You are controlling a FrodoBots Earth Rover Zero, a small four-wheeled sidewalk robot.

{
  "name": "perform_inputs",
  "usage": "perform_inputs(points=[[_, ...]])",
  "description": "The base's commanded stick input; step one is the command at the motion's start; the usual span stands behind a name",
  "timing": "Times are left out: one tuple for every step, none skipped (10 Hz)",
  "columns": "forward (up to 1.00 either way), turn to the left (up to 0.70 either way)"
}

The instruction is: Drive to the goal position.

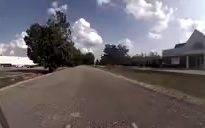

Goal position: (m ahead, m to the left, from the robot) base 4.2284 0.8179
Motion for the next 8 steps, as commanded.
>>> perform_inputs(points=[[0.7, 0.0], [0.7, 0.0], [0.7, 0.06], [0.7, 0.21], [0.7, 0.35], [0.7, 0.35], [0.7, 0.35], [0.7, 0.35]])
